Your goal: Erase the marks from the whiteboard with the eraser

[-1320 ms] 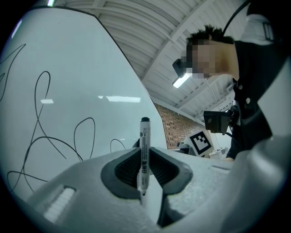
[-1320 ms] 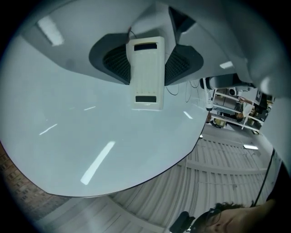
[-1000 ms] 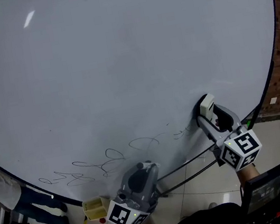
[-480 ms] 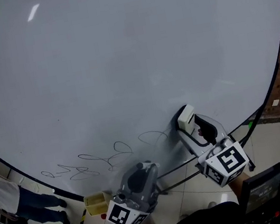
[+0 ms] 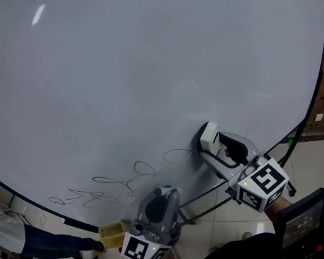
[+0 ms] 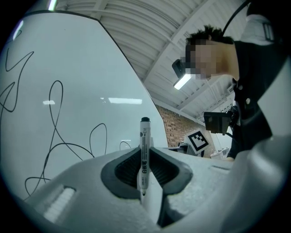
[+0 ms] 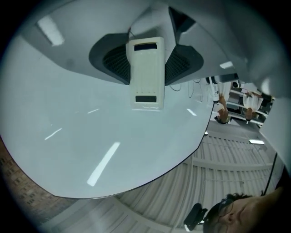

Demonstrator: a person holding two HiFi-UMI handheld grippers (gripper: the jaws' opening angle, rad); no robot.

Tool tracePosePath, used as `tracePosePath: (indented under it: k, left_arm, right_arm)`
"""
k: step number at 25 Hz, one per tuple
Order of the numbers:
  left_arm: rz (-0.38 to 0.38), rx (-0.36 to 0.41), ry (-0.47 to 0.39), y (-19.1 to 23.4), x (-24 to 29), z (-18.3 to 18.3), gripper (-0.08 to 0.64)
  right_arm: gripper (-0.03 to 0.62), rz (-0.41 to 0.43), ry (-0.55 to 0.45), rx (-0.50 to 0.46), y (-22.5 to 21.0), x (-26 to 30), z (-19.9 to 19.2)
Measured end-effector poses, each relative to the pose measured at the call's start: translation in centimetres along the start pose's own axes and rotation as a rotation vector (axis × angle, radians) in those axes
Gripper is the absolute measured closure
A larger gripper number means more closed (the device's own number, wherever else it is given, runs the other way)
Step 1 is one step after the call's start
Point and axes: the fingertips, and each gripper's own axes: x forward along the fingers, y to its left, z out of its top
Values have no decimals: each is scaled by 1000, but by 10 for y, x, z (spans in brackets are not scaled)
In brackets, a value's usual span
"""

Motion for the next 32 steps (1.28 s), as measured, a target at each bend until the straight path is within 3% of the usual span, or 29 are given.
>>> tracePosePath:
  k: [7,11,15,21,23,26,32]
  left_arm:
    - [-23,-2,14,-4,8,-8,503]
    - [-22,-5,11,-5,7,-9,503]
    - [-14,-9,9,-4,2,-9,503]
    - [14,-19,-10,4,-8,-3,503]
    - [22,-18,-6,7,-10,-4,503]
    - [20,-16,-8,10,-11,-4,503]
    - [-4,-11,-13,10,-4,-5,503]
  right_arm:
    - [353,-201,-42,93,-94,-38,4]
    - [353,-246,-56,92,-99,-41,4]
    - [353,-182,-16,54,-64,-26,-1]
    - [353,94,120,74,29,13,-28]
    - [353,137,148,85,41,17,-37]
    - [353,105,121,95,25,11,-26]
    - [353,-81,-38,186,-63,-23,28]
